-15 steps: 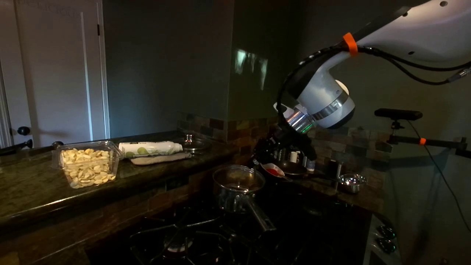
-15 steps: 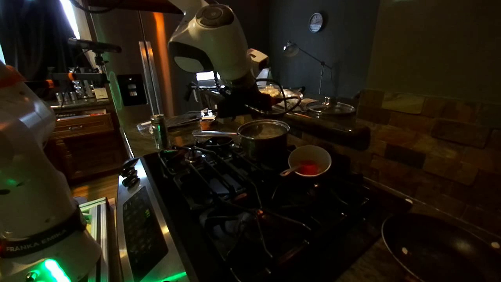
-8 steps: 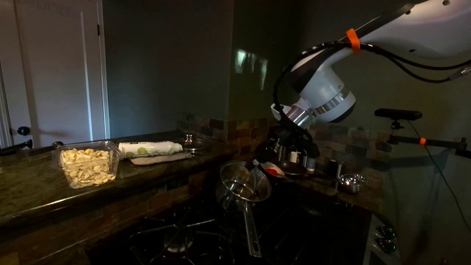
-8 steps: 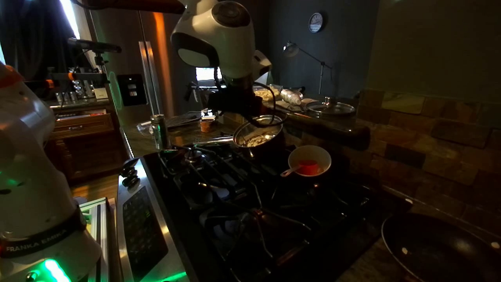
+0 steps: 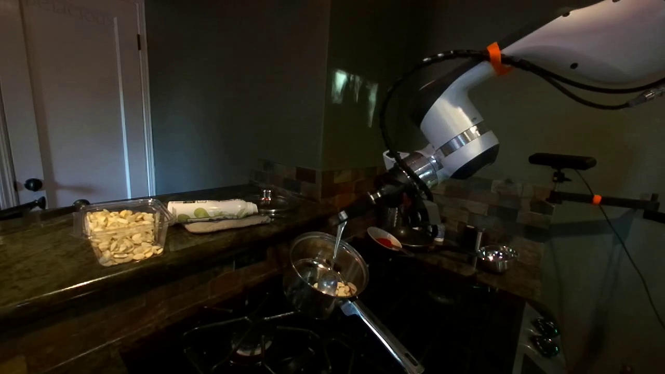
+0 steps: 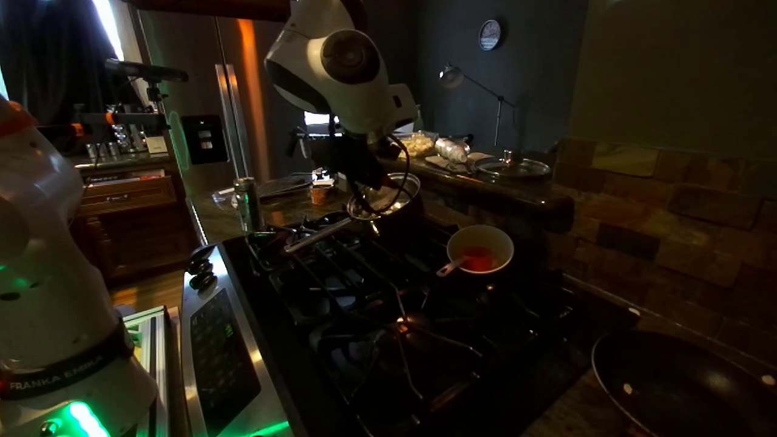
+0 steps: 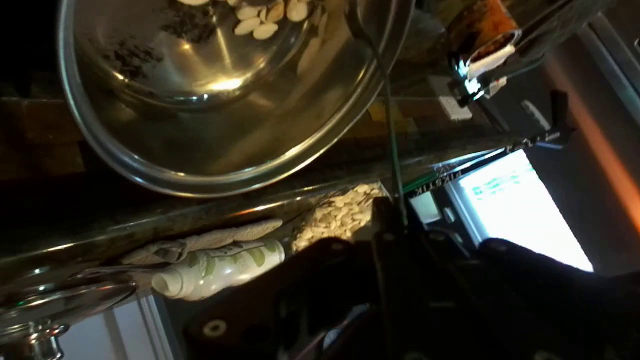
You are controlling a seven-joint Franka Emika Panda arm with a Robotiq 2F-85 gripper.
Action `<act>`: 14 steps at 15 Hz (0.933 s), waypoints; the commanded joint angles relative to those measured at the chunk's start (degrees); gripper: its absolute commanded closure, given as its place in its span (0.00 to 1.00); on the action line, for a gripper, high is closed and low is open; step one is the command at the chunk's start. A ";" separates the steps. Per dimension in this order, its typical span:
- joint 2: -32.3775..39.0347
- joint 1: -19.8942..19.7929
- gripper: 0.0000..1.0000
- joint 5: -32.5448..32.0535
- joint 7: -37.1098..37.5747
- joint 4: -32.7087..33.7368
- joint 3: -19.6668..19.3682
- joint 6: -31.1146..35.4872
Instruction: Use the spoon to mix the objects inside of the pot
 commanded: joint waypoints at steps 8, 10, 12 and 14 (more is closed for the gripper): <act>0.28 -6.92 0.99 9.38 3.94 4.53 -3.22 2.41; 1.24 -8.29 0.99 10.24 4.70 5.75 -4.28 3.16; 2.77 -9.20 0.99 13.15 5.68 7.15 -5.37 4.55; 4.85 -9.84 0.99 18.42 4.15 8.68 -5.95 7.83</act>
